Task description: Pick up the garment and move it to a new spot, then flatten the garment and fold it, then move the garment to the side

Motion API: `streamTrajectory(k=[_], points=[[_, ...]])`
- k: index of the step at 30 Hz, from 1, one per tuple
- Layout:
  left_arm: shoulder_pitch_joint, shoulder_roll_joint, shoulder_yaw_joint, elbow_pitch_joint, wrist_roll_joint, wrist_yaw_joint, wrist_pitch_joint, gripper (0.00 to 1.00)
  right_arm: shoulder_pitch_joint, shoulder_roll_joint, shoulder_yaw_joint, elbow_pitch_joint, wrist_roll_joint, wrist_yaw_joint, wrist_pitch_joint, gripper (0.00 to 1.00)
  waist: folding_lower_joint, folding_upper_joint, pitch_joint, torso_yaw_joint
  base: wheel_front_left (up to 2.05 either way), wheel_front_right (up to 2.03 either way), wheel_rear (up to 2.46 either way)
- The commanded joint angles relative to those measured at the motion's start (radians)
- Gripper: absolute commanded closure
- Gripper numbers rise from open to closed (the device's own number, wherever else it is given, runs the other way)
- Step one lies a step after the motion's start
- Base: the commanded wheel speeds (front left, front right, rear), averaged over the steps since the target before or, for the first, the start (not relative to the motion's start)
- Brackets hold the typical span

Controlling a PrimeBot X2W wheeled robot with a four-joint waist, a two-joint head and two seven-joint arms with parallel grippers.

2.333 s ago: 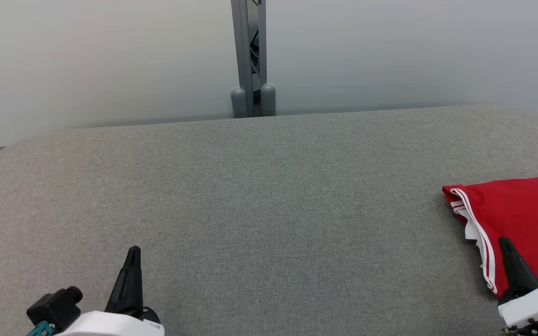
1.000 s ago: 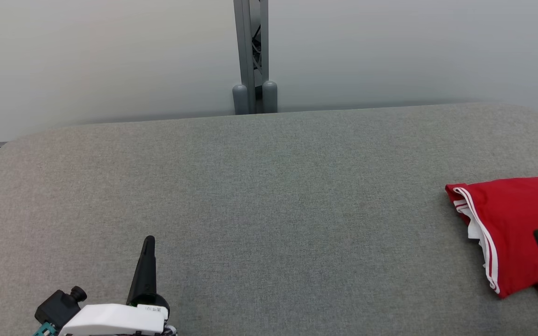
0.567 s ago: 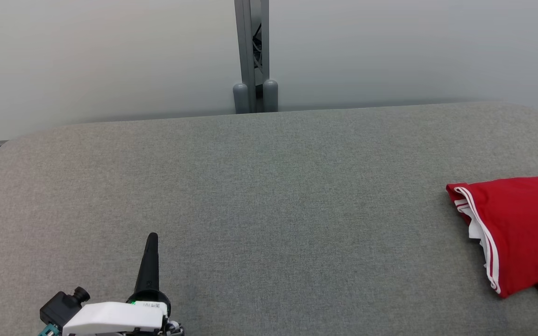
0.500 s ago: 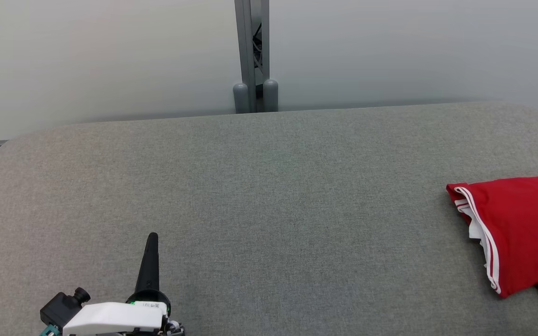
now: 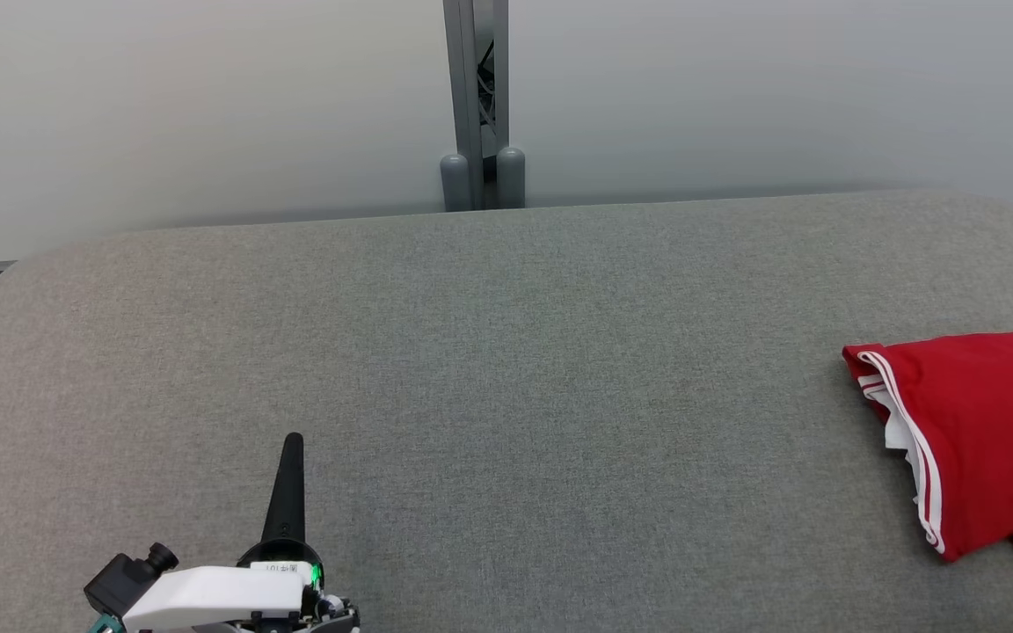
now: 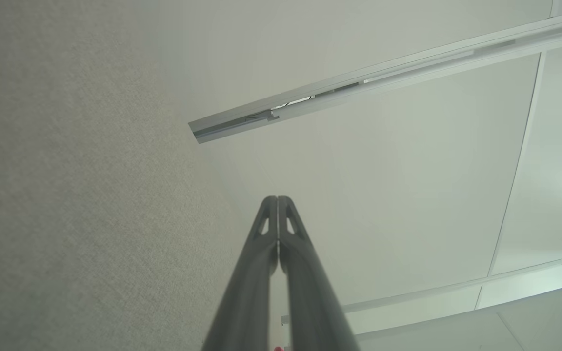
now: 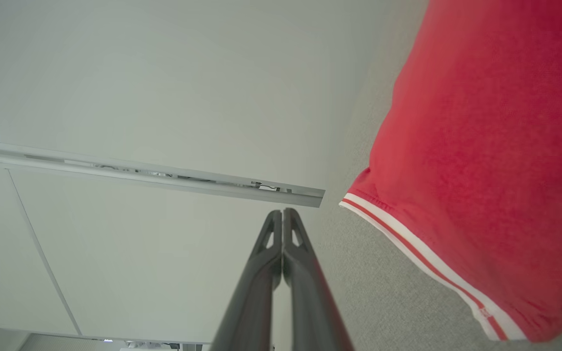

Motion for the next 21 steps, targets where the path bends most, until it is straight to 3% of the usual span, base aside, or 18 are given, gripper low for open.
streamTrajectory(k=[1,21], points=[[-0.021,0.000,0.006,-0.001,-0.019,-0.012,-0.003,1.00,-0.016,-0.010,-0.011,0.003,0.026,0.000,0.013,1.00,0.0000,0.0000,0.000,0.000,0.00,0.00,0.00],[-0.030,-0.028,0.007,0.009,-0.145,-0.050,-0.005,1.00,-0.044,-0.016,-0.073,0.039,0.168,0.000,0.084,1.00,0.0000,0.0000,0.006,0.003,0.00,0.00,0.00]])
